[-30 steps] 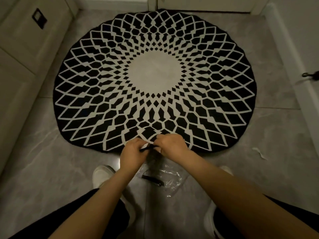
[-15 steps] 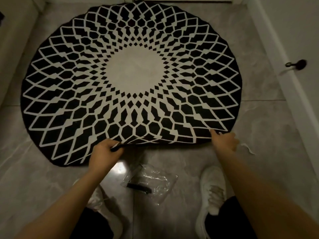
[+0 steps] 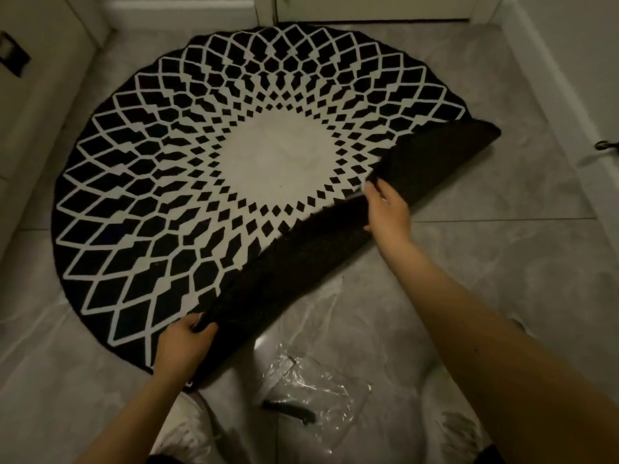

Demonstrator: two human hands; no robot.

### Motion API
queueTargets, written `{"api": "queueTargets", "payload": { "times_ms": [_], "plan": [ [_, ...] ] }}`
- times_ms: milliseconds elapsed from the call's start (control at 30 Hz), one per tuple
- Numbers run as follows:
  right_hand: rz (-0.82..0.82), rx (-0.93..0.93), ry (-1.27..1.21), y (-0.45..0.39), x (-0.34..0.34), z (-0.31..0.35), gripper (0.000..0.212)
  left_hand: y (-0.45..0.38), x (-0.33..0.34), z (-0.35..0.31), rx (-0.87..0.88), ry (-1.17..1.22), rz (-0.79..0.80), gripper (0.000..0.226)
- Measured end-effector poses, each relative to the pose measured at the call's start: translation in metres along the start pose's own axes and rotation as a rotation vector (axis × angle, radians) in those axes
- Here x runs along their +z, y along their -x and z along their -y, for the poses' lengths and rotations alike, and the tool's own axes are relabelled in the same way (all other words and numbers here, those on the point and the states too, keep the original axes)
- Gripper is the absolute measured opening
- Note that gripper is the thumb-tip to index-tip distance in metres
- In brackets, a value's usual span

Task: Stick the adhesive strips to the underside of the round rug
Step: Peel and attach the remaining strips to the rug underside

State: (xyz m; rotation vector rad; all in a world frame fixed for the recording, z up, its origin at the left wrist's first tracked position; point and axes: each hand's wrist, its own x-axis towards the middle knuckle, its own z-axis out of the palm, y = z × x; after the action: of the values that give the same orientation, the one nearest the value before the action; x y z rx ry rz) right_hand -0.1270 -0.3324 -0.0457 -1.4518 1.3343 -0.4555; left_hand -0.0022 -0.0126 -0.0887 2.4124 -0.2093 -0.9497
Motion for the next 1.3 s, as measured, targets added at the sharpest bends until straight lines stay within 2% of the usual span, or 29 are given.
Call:
{"api": "queueTargets", "payload": {
  "times_ms": [100,267,367,467,533,567,633,667,733,800,900,967,1100,1233,1300],
  "plan": [
    [0.118,-0.120,0.030,-0.006,0.026,0.010,0.043,-0.016,-0.007,0.002,-0.052,0.058,-0.084,0.003],
    [0.120,-0.315,0.539,-0.004,0.031,-0.028,0.046,-0.047,-0.021,0.003,-0.168,0.088,-0.127,0.028],
    [0.142,-0.307,0.641,-0.007,0.027,-0.062,0.045,-0.066,-0.030,0.008,-0.228,0.107,-0.146,0.036],
    [0.163,-0.333,0.725,-0.011,0.027,-0.082,0.044,-0.079,-0.032,0.005,-0.266,0.074,-0.115,0.025],
    [0.140,-0.275,0.745,-0.018,0.028,-0.087,0.044,-0.083,-0.029,0.003,-0.277,0.014,-0.097,0.025],
    [0.121,-0.193,0.720,-0.022,0.030,-0.088,0.044,-0.083,-0.025,0.002,-0.248,-0.048,-0.107,0.027],
    [0.066,0.044,0.515,-0.031,0.036,-0.086,0.047,-0.076,-0.015,-0.001,-0.092,-0.223,-0.208,0.038],
    [0.044,0.162,0.344,-0.035,0.040,-0.084,0.047,-0.069,-0.009,-0.005,0.043,-0.310,-0.284,0.044],
    [0.046,0.310,0.074,-0.048,0.050,-0.085,0.046,-0.052,0.007,-0.013,0.402,-0.448,-0.387,0.039],
    [0.051,0.373,-0.053,-0.060,0.057,-0.089,0.047,-0.038,0.027,-0.019,0.633,-0.564,-0.310,0.037],
    [0.020,0.444,-0.144,-0.078,0.065,-0.097,0.051,-0.034,0.062,-0.013,0.646,-0.738,-0.128,0.063],
    [-0.003,0.483,-0.203,-0.087,0.068,-0.099,0.051,-0.037,0.079,-0.009,0.599,-0.823,-0.100,0.068],
    [-0.042,0.513,-0.203,-0.105,0.070,-0.104,0.047,-0.053,0.091,-0.004,0.638,-0.877,-0.193,0.056],
    [-0.107,0.517,-0.094,-0.108,0.065,-0.114,0.031,-0.069,0.093,-0.003,0.736,-0.912,-0.182,0.031],
    [-0.135,0.515,-0.053,-0.099,0.060,-0.118,0.026,-0.076,0.089,-0.004,0.773,-0.953,-0.168,0.028]
  ]
}}
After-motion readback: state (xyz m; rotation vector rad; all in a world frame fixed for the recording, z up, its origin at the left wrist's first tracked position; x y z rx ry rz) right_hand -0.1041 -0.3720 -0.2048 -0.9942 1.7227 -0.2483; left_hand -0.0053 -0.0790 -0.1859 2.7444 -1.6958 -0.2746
